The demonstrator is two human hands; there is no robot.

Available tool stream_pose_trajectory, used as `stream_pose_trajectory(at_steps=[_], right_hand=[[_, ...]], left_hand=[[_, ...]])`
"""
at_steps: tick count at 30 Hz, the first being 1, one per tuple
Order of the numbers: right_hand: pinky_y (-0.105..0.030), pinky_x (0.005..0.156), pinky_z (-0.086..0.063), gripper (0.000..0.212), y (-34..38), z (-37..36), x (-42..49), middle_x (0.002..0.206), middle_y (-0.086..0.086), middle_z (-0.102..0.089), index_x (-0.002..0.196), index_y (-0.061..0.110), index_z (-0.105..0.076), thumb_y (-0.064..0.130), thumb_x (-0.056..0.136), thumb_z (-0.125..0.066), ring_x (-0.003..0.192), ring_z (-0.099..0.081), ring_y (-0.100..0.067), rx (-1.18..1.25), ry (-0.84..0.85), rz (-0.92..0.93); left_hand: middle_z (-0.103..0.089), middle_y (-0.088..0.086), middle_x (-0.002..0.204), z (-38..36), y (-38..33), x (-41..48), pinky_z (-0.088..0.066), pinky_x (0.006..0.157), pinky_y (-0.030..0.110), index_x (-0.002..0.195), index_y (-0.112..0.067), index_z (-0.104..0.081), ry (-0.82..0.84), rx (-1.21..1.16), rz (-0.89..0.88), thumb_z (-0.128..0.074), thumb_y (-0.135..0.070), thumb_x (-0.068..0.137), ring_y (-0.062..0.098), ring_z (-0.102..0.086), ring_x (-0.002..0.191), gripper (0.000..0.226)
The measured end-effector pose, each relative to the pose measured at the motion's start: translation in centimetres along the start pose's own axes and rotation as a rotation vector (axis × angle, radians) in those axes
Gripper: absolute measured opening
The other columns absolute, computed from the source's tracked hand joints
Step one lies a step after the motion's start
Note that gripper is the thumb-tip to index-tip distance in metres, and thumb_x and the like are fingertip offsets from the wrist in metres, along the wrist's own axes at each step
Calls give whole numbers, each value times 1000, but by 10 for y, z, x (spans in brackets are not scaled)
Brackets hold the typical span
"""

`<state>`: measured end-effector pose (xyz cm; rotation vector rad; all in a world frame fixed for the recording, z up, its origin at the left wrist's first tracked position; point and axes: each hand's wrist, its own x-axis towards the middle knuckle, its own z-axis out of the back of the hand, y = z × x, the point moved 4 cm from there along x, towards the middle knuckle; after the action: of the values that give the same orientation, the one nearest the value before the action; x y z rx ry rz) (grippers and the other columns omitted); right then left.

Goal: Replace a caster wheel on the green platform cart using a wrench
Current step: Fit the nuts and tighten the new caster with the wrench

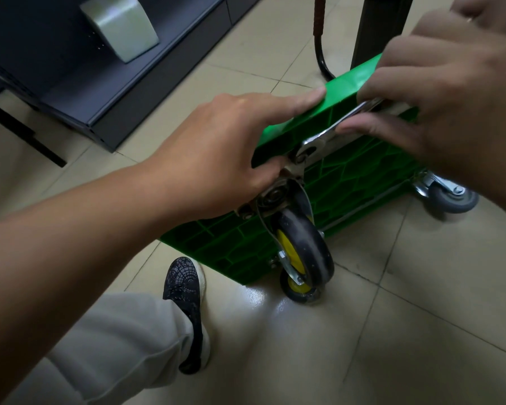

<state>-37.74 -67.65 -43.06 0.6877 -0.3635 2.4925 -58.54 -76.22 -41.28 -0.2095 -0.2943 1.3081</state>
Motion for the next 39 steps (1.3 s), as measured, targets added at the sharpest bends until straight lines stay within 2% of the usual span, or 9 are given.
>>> stream_pose_trajectory(at_steps=[8, 12, 16, 23, 29, 32, 35, 37, 39], right_hand=[[-55, 92, -37, 50, -6, -13, -17, 85, -18, -71, 89, 0, -73, 49, 97, -67, 79, -62, -34, 177, -178, -77], [-59, 79, -46, 50, -2, -6, 0, 87, -23, -68, 91, -3, -68, 47, 98, -67, 81, -61, -40, 157, -175, 80], [-55, 80, -45, 49, 2, -3, 5, 85, -21, -67, 88, -1, -67, 47, 99, -65, 79, -60, -40, 97, -191, 137], [-48, 83, -46, 54, 5, -27, -25, 76, -16, -71, 84, 3, -70, 54, 96, -65, 66, -64, -31, 100, -240, -119], [-48, 64, -54, 59, 35, -74, -56, 71, -10, -70, 86, 11, -74, 66, 91, -53, 68, -66, -32, 562, 16, -588], [-31, 56, -49, 48, 51, -87, -58, 59, 6, -64, 73, 18, -67, 58, 95, -52, 56, -62, -9, 780, 30, -594], [-8, 54, -33, 41, 64, -96, -58, 55, 22, -56, 63, 30, -53, 49, 99, -50, 54, -56, 2, 936, 70, -594], [-9, 55, -34, 42, 66, -99, -58, 57, 21, -57, 64, 28, -51, 48, 101, -47, 57, -57, 1, 968, 80, -594], [-20, 57, -39, 48, 63, -101, -63, 60, 9, -57, 71, 17, -56, 50, 105, -45, 59, -57, -8, 941, 72, -581]], left_hand=[[-60, -9, 147, 1, 0, 1, -52, 104, 48, 156, -44, -41, 15, -40, -10, -75, -21, 93, 19, -62, 130, 75], [-57, -13, 150, 1, 1, 1, -53, 103, 51, 156, -44, -41, 33, -48, -18, -76, -20, 92, 23, -66, 123, 77], [-56, -13, 151, 1, 2, 2, -49, 109, 48, 157, -43, -41, 25, -54, -14, -76, -18, 92, 16, -57, 137, 77], [-55, -11, 152, 1, 1, 1, -48, 111, 47, 157, -40, -40, 15, -49, -28, -75, -19, 93, 14, -54, 139, 76], [-55, -7, 152, 0, 0, 1, -49, 111, 47, 158, -40, -39, 18, -37, -26, -75, -20, 94, 15, -52, 141, 76], [-55, -6, 152, 0, 1, 1, -50, 109, 47, 158, -40, -39, 19, -29, -24, -75, -20, 94, 15, -54, 139, 76], [-56, -6, 152, 0, 0, 1, -50, 109, 47, 158, -41, -39, 19, -31, -17, -75, -18, 93, 15, -54, 139, 77], [-56, -6, 151, 1, 1, 1, -50, 109, 46, 158, -42, -39, 19, -34, -15, -75, -19, 94, 14, -54, 139, 77], [-57, -7, 151, 1, 1, 1, -50, 109, 46, 158, -42, -39, 19, -35, -15, -75, -21, 93, 13, -54, 139, 77]])
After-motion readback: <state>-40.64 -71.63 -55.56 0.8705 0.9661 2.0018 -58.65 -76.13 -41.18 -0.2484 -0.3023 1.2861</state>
